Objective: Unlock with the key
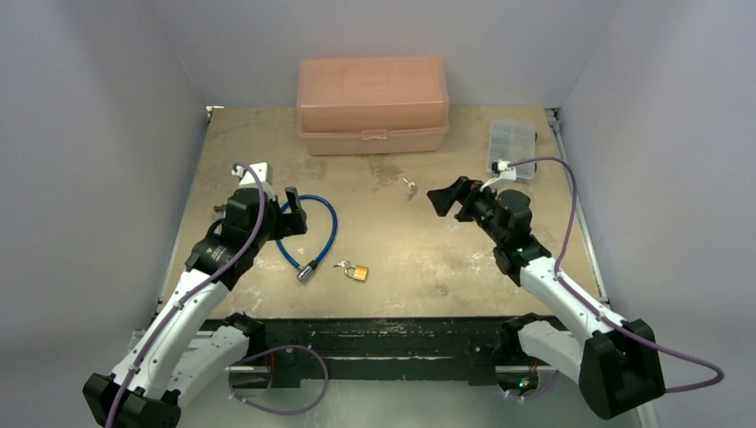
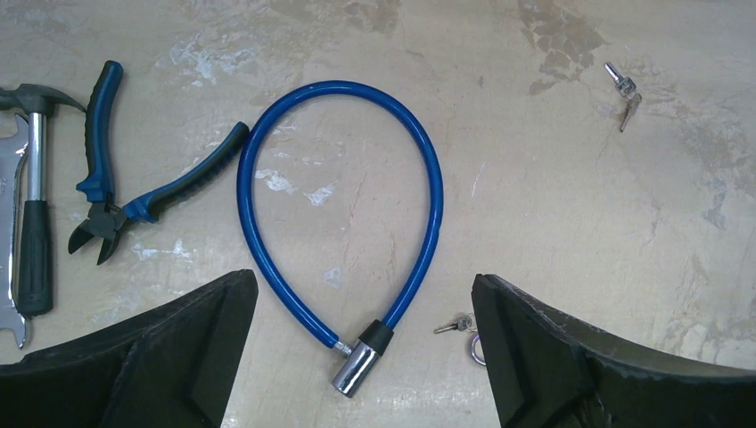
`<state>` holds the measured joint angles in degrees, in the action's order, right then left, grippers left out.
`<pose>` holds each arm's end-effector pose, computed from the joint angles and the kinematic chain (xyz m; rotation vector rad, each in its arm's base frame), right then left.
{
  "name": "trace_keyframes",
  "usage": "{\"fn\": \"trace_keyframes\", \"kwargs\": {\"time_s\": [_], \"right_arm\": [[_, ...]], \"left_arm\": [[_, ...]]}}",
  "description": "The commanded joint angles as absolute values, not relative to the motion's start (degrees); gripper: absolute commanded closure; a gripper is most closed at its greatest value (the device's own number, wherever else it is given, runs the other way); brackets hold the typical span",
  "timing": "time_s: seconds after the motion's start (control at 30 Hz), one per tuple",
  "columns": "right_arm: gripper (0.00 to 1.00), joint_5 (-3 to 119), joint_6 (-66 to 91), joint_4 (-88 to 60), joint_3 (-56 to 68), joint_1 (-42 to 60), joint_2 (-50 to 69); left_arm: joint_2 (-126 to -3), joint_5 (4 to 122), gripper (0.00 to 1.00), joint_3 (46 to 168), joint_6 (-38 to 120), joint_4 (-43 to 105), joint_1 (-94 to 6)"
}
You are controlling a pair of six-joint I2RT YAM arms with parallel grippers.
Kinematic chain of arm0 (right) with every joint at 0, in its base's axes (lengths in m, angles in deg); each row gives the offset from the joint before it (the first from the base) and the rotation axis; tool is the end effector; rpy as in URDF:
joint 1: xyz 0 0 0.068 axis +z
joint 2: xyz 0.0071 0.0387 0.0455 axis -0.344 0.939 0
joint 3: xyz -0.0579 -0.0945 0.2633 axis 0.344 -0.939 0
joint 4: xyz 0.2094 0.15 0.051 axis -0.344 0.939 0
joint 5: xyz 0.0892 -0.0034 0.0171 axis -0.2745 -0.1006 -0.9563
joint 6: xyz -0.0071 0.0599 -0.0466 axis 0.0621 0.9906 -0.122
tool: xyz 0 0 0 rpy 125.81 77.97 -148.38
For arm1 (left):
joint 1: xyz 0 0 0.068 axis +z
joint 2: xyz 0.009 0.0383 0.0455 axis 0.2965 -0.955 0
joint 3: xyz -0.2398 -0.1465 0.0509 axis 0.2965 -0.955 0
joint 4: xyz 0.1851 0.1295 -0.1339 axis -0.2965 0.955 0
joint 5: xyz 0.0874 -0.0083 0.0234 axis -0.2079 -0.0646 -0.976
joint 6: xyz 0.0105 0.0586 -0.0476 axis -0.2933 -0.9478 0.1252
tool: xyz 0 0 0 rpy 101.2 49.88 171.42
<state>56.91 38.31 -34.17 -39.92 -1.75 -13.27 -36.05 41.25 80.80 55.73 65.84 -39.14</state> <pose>0.2397 0.0896 0.2614 0.1111 1.7956 0.7735 0.1825 -0.0568 0.2956 -0.2236 2.1373 -0.2363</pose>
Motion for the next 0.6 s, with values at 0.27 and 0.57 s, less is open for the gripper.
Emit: {"fn": "trace_keyframes", "kwargs": {"time_s": [0.27,0.57], "right_arm": [[0.01,60.26,35.52,-12.46,-27.62,0.88,-6.46],[0.03,75.07,37.74,0.11,-12.68,8.1,8.61]], "left_arm": [[-38.9,42.55,0.01,81.22,56.17,65.28,-39.27],[-40.44,45.85,0.05,81.26,55.25,65.0,-39.3]]}}
